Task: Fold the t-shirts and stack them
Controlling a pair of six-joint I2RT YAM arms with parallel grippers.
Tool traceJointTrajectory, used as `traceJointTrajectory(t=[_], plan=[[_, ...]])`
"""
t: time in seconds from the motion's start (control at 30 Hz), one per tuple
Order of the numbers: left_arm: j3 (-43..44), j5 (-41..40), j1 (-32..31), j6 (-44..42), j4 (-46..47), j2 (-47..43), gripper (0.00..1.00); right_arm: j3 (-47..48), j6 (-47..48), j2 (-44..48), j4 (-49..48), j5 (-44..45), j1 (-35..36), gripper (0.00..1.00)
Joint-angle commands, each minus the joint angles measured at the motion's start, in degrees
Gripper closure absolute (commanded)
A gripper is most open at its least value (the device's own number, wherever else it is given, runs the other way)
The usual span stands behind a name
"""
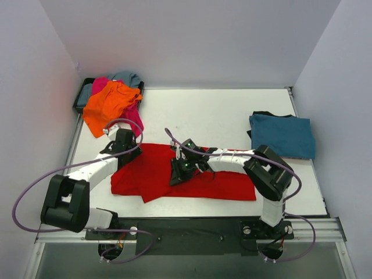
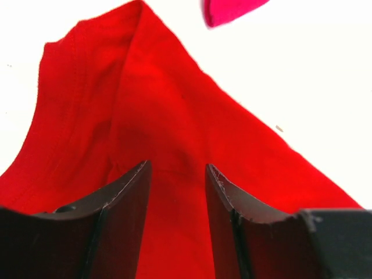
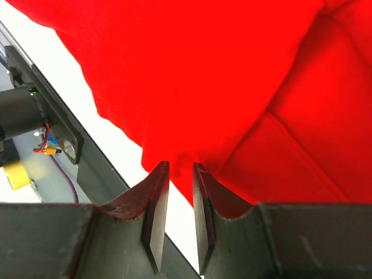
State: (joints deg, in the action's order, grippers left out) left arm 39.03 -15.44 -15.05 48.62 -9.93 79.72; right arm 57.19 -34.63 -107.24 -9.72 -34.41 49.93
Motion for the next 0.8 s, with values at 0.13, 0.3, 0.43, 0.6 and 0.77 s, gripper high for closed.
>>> traceJointTrajectory(t=[0.13, 0.3, 0.43, 0.6, 0.77], plan=[[-1.3, -0.9, -0.3, -0.5, -2.4, -12.2, 0.73, -4.0, 4.7, 18.3, 9.5, 9.5, -4.0, 0.82], [-5.4, 1.1, -0.8, 1.7, -1.0, -14.2, 1.0, -9.4, 3.1, 28.0, 24.3, 27.9, -6.8, 1.0], [-5.4, 1.2, -1.8, 3.8, 0.5, -11.9, 1.0, -12.4, -0.3, 33.4, 34.9, 40.4, -7.5, 1.0], [-3.3, -0.1, -3.1, 8.0, 0.4, -5.8, 1.0, -18.6, -5.0, 38.8, 38.7, 44.4, -7.6, 1.0], [-1.5, -3.3, -4.7, 12.5, 0.3, 0.3, 1.0, -21.3, -9.4, 38.7, 38.5, 44.9, -6.8, 1.0]])
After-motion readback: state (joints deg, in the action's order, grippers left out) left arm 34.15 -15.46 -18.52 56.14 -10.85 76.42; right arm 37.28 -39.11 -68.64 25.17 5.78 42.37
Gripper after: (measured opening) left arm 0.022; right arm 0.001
